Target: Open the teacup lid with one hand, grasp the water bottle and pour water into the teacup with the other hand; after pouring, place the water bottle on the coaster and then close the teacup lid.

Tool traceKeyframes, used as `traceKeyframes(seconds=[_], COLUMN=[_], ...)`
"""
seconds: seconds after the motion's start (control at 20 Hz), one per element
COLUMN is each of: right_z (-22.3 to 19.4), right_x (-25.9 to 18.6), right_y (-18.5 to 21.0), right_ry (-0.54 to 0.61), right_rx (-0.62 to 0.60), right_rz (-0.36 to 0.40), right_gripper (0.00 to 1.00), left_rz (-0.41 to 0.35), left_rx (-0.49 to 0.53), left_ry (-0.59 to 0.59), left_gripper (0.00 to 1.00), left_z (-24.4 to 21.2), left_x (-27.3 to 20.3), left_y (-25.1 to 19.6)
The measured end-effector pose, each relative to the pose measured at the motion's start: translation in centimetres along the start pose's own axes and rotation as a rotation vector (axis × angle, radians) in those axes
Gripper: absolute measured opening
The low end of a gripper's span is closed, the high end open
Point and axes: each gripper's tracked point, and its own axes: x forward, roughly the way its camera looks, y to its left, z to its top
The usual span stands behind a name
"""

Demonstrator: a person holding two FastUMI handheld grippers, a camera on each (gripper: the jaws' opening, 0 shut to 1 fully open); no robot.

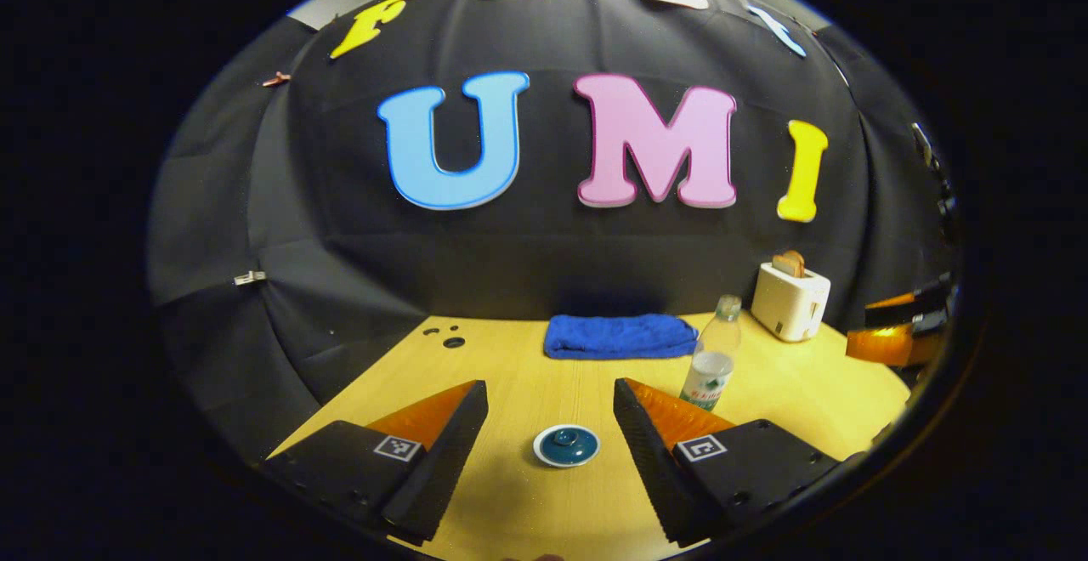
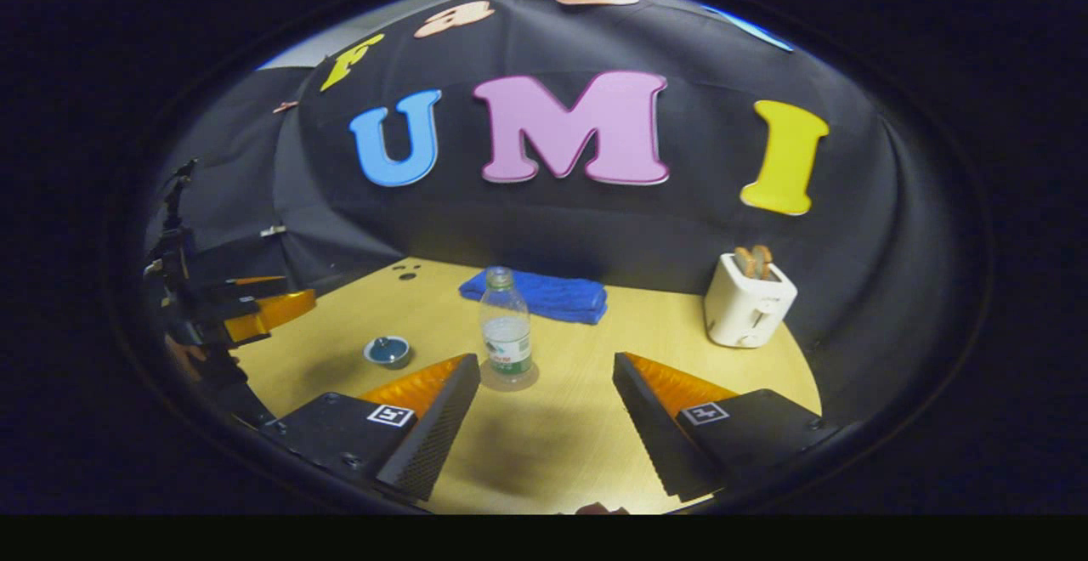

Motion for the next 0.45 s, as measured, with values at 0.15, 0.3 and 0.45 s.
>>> traceKeyframes(seconds=[0.15,0.3,0.45], right_z=[2.5,4.9,6.8], right_x=[-2.9,-6.1,-9.7], right_y=[-0.3,-0.4,0.0], right_ry=[-0.041,-0.101,-0.157], right_rx=[0.047,0.033,0.013], right_rz=[-0.052,-0.104,-0.169], right_gripper=[0.97,0.98,0.98], left_rz=[-0.014,-0.039,-0.065], left_rx=[-0.08,-0.121,-0.092], left_ry=[-0.02,-0.069,-0.134], left_gripper=[0.94,0.94,0.94], left_z=[3.4,6.4,8.4], left_x=[-3.1,-5.7,-7.7], left_y=[-1.7,-2.0,-1.1])
